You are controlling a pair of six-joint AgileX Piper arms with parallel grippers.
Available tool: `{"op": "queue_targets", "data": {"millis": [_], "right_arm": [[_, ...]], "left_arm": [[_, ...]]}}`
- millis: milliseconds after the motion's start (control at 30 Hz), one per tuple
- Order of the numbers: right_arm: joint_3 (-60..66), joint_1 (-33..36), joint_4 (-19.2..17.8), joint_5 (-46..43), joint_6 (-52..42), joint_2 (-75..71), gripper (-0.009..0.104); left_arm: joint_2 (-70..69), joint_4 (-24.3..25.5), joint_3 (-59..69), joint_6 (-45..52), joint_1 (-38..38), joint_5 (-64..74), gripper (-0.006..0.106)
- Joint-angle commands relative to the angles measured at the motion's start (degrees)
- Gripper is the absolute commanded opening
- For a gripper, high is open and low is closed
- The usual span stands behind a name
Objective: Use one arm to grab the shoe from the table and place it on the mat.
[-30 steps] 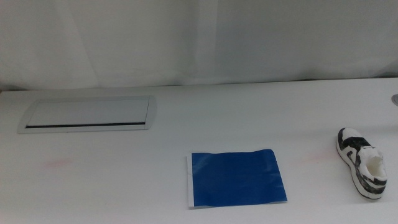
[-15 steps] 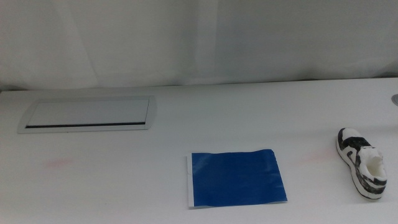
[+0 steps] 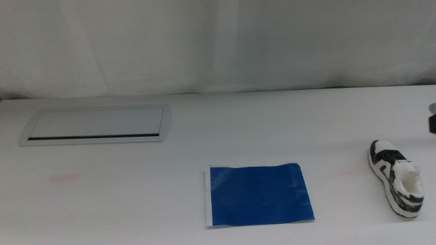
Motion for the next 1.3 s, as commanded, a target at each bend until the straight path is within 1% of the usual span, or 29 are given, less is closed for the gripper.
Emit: {"op": "queue_targets", "data": {"millis": [0, 167, 333, 533, 600, 767, 1000, 1267], "right_arm": [[-1.54, 0.02, 0.01, 2.41, -1.99, 4.29, 0.103], [-3.87, 0.14, 0.14, 4.37, -3.76, 13.93, 0.103], [-4.92, 0.85, 0.17, 1.70, -5.25, 20.61, 0.103], [-4.92, 4.37, -3.10, -1.52, -5.25, 26.55, 0.103], [-4.92, 5.84, -5.04, -3.40, -4.60, 29.17, 0.103], [-4.92, 6.32, -6.87, -6.08, -1.71, 32.79, 0.103], [-4.81, 6.32, -6.99, -9.19, 0.65, 36.90, 0.103], [-4.81, 6.32, -7.55, -9.89, 4.01, 41.74, 0.102]], "left_arm": [[-1.04, -0.14, 2.25, -0.38, 0.02, 0.11, -0.003], [-1.04, -0.14, 2.25, -0.38, 0.02, 0.11, -0.003], [-1.04, -0.14, 2.25, -0.38, 0.02, 0.11, -0.003], [-1.04, -0.14, 2.25, -0.38, 0.02, 0.11, -0.003], [-1.04, -0.14, 2.25, -0.38, 0.02, 0.11, -0.003], [-1.04, -0.14, 2.25, -0.38, 0.02, 0.11, -0.003], [-1.04, -0.14, 2.25, -0.38, 0.02, 0.11, -0.003], [-1.04, -0.14, 2.25, -0.38, 0.02, 0.11, -0.003]]}}
